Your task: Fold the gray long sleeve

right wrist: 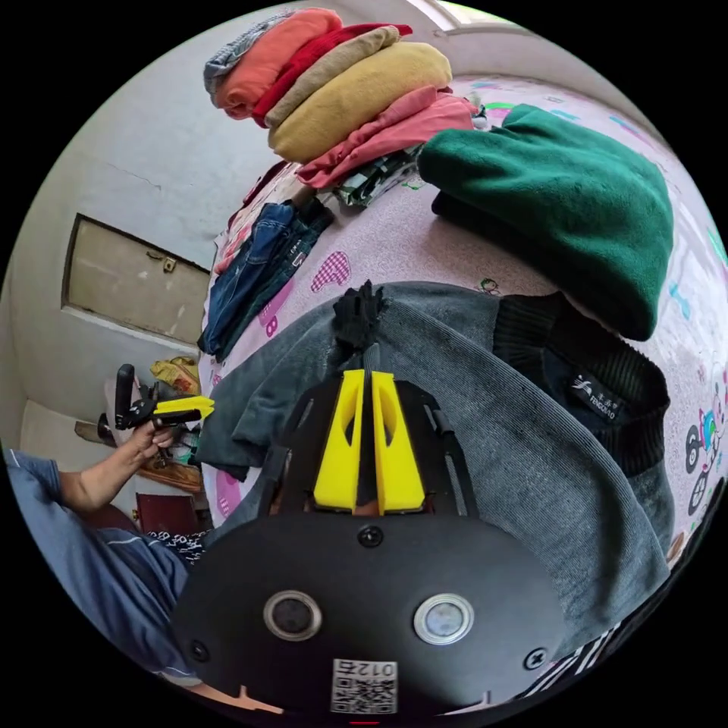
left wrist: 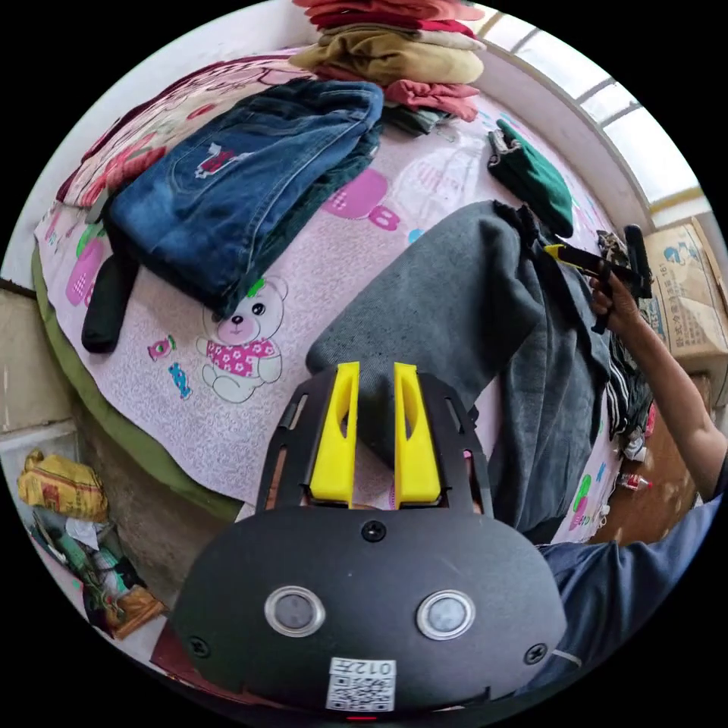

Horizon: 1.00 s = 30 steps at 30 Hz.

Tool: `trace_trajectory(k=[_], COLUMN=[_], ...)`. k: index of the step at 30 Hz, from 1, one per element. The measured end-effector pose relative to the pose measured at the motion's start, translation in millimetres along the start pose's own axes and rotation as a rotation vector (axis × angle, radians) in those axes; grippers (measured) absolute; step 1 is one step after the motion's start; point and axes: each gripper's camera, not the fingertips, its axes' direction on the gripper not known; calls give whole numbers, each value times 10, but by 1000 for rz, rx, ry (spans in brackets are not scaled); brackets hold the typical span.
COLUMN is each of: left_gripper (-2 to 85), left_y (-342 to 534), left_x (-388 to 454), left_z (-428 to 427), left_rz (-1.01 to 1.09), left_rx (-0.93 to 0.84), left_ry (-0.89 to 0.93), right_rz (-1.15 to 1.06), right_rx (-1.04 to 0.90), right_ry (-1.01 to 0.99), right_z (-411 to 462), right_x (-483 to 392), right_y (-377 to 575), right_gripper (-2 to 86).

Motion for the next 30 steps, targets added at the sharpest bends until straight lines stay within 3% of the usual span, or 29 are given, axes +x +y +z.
trace_trajectory(k=[4,6,9,12,17,22,30], left_gripper=[82,97,115,133,144,119,67], left_y=[38,26,-12,-129,-301,-419,-539], left_x=[-239,-293,-388,-543,-704,-616,-734], left_z=[-54,-230,-471,-430,-217,-269,-668], left_rz=[-53,-69,-89,-83,-103,-69,-48], left_rx=[12,103,175,90,-58,-49,7], left_ry=[67,42,-43,-10,96,30,173], right_rz=[-227,-253,-185,-123,-50,12,84], right_rx=[-115,-166,-31,43,64,87,127], right_ry=[20,116,83,26,10,15,-43], right_z=[132,187,-125,-425,-762,-1018,-1242], right_x=[-653,-910,-1062,-1173,-1382,-1641,-2086], right_y=[107,190,352,599,1155,1692,2118], right_gripper=[19,15,9,8,8,7,7])
